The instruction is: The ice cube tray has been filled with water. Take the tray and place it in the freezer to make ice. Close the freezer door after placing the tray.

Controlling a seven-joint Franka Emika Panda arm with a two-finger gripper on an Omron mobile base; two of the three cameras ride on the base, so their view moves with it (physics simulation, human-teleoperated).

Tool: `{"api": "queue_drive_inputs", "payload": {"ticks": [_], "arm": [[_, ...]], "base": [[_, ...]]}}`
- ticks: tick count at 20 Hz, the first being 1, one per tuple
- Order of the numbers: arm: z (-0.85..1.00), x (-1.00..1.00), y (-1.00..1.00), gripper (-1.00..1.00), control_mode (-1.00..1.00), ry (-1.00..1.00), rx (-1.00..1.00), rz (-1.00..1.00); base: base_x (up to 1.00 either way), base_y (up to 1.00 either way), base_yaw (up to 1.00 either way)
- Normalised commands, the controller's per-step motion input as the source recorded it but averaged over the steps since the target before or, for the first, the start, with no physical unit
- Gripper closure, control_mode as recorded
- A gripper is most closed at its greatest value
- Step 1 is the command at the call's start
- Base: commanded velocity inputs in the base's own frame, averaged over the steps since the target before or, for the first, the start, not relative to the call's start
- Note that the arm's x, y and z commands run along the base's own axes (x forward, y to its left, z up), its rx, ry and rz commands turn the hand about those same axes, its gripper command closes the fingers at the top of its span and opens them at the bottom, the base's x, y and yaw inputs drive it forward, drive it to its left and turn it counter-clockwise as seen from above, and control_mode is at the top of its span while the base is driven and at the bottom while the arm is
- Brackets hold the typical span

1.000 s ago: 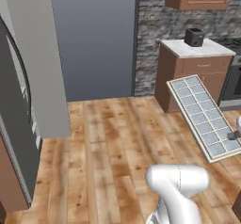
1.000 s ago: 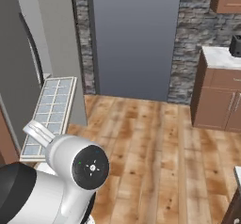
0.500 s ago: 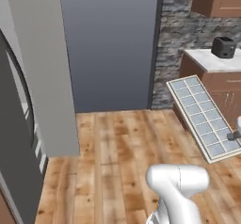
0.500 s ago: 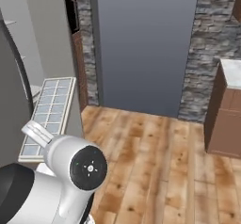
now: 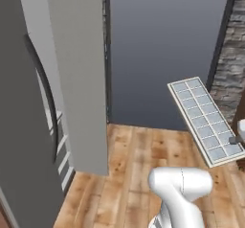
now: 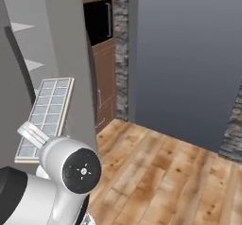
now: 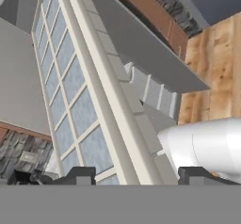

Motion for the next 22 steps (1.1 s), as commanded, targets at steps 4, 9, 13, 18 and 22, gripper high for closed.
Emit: {"api": "queue_drive_inputs", "payload": {"ticks": [4,9,13,18,22], "arm": [[0.0,0.0,0.0,1.0,1.0,0.0,0.0,0.0],[0.0,0.0,0.0,1.0,1.0,0.0,0.0,0.0],[0.0,0.0,0.0,1.0,1.0,0.0,0.0,0.0],[0.0,0.0,0.0,1.0,1.0,0.0,0.0,0.0],[0.0,0.0,0.0,1.0,1.0,0.0,0.0,0.0]], "base": [[0.81,-0.24,0.56],[0.62,-0.31,0.57],[0.36,-0.27,0.56],[0.36,-0.19,0.55],[0.54,-0.18,0.5]]}}
